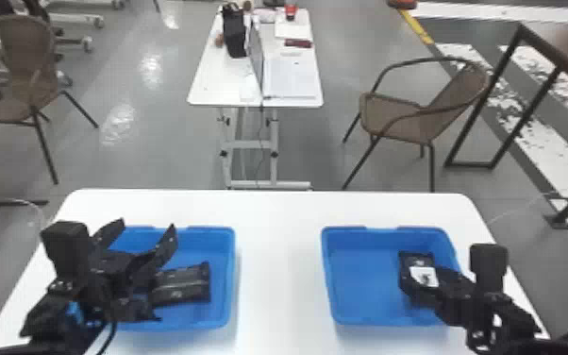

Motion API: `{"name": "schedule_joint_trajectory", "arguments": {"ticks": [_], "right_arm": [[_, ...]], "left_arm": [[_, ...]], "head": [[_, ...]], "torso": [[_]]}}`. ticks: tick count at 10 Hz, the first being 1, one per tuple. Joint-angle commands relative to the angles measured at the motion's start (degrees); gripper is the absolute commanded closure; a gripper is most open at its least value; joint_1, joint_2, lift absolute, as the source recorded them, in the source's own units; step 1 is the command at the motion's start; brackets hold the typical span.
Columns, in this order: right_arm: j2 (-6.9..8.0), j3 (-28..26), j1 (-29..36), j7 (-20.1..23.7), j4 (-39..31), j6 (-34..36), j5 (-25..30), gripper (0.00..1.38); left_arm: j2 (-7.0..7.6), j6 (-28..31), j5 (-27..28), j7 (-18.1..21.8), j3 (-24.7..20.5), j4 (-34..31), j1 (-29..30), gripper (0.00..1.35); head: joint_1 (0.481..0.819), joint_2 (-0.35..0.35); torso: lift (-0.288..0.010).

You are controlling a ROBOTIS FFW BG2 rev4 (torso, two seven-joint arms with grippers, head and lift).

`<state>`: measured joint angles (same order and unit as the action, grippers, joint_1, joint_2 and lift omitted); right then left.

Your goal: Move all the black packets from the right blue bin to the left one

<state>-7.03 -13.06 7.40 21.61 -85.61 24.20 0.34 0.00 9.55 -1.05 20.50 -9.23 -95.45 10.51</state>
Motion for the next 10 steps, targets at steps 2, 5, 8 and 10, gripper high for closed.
{"name": "schedule_joint_trajectory", "arguments": {"ticks": [2,5,8,10], "right_arm": [[-0.09,-2.2,-0.1,-1.0,2.8,0.9,0.4,0.29],[-0.09,-2.4,-3.9,-2.5,9.7,-1.5,1.4,0.29],[0.09,-2.2,-8.1,-3.0,16.8,-3.9,1.6,0.29],[0.35,-2.3,-8.3,-5.9,18.8,-5.0,0.9,0.29]], "left_arm": [[-0.15,-0.2,-0.3,0.0,-0.2,0.0,0.3,0.13],[-0.15,-0.3,-0.5,0.0,-0.3,0.0,0.4,0.13],[-0.15,-0.5,-0.7,0.0,-0.3,0.0,0.4,0.14],[-0.15,-0.8,-0.9,0.0,-0.7,0.0,0.7,0.14]], "head": [[0.695,-0.107],[0.695,-0.136],[0.695,-0.134],[0.695,-0.133]], "torso": [[0.000],[0.000],[0.000],[0.000]]}}
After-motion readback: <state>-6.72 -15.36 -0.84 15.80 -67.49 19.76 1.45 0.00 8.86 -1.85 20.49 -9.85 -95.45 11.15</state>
